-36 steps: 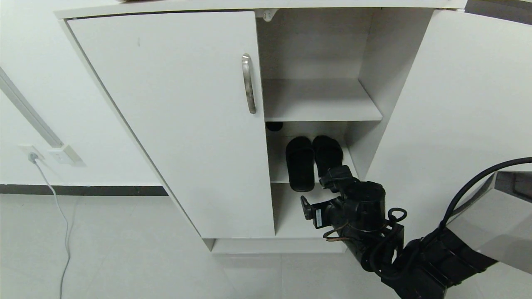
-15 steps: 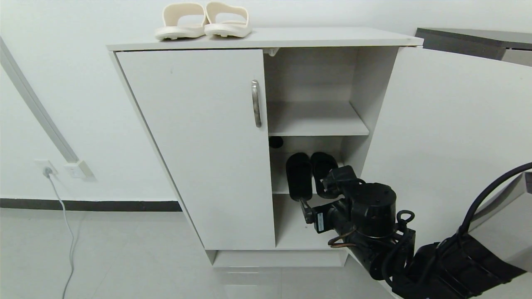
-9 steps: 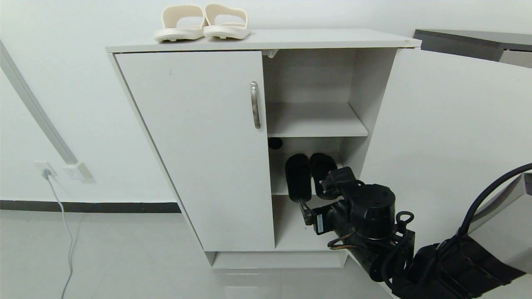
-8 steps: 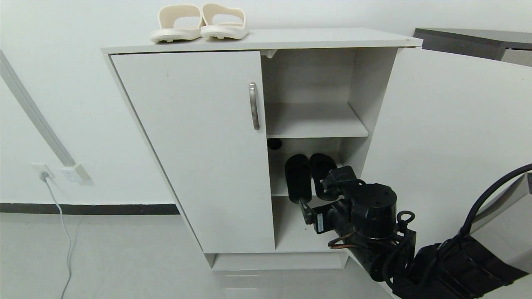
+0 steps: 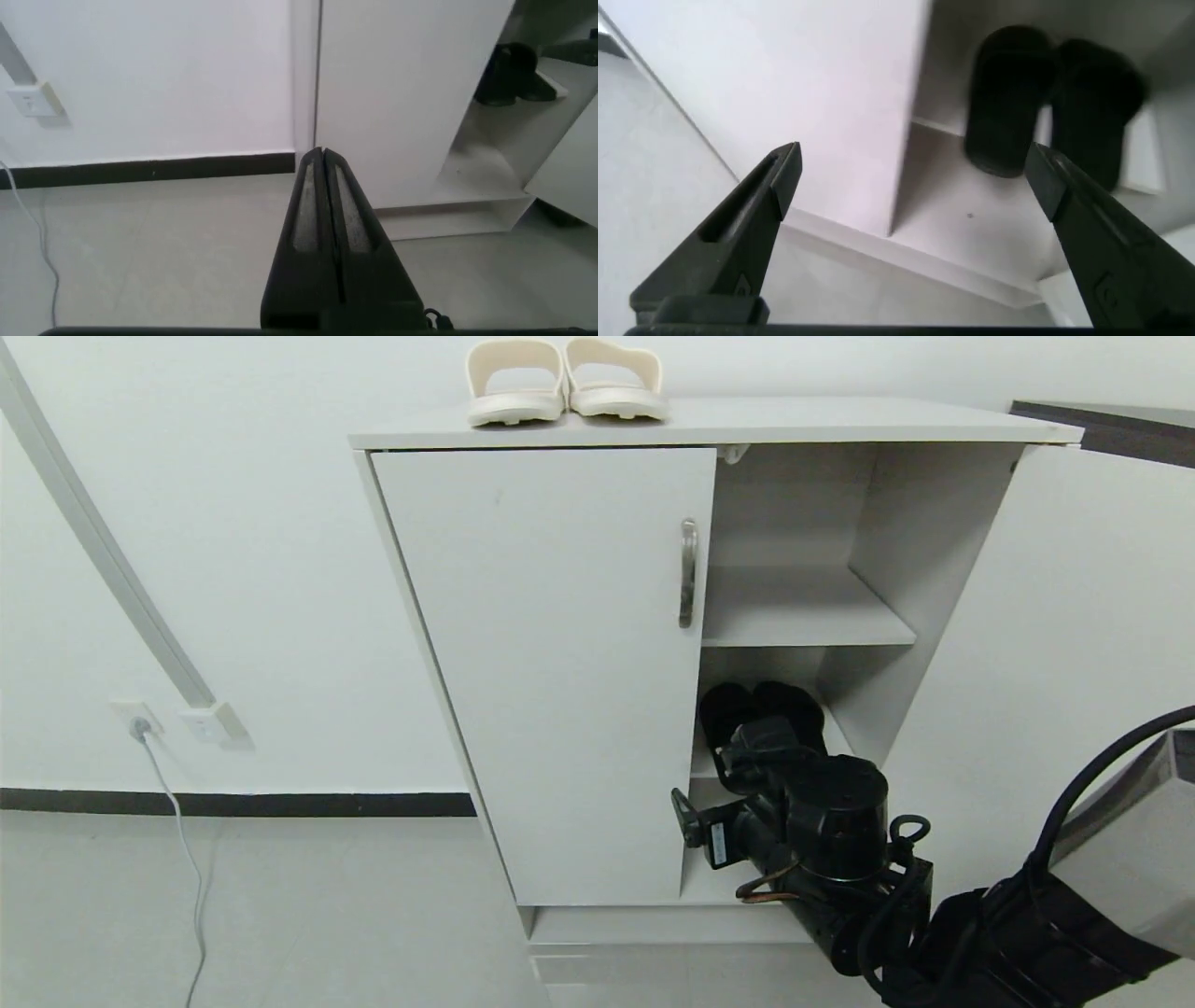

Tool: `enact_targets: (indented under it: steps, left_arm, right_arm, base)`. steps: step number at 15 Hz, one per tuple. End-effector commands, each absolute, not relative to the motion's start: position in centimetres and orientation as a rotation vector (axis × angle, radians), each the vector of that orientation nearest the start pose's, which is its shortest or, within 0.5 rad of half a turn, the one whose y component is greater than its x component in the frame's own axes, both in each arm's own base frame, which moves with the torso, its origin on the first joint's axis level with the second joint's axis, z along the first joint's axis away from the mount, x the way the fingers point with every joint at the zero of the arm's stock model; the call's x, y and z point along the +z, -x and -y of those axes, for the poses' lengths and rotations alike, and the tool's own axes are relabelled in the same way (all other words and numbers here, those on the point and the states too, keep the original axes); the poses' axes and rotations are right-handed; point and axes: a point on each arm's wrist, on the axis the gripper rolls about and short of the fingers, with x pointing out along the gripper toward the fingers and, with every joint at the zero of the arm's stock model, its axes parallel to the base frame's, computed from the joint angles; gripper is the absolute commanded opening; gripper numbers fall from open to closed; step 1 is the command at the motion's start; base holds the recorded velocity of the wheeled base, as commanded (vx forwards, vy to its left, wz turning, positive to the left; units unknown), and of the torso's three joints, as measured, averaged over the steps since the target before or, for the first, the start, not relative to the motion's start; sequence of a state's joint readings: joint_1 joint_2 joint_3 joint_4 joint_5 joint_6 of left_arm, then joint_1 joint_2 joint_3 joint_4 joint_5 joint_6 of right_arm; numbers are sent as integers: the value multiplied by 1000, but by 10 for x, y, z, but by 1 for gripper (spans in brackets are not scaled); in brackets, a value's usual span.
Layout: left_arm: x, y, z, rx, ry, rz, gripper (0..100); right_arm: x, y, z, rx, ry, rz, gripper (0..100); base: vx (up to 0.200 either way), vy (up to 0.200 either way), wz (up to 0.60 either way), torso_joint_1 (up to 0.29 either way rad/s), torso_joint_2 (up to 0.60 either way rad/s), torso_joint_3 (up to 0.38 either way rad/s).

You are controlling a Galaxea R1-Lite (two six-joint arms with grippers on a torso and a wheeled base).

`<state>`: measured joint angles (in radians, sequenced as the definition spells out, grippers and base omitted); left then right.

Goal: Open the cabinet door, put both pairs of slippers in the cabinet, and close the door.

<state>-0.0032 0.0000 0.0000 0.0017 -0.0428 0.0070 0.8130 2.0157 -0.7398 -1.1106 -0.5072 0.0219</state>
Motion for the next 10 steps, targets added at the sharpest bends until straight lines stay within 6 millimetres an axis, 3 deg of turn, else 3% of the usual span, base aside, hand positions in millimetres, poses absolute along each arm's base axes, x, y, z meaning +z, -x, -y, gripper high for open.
enact_targets:
  steps: [1, 7, 10]
  left_arm:
    - [75, 23, 1, -46, -6, -3, 0]
    - [75, 23, 1, -46, -8, -3, 0]
    - [75, 23, 1, -46, -6, -3, 0]
  right_arm:
    - [106, -248, -247, 307, 92, -130, 100]
    - [105, -246, -247, 329, 98, -129, 100]
    - [105, -245, -247, 331, 100, -128, 100]
  base:
    - [0, 200, 0, 2, 2, 12]
    - [0, 200, 0, 2, 2, 0]
    - [0, 0, 0, 0, 0, 0]
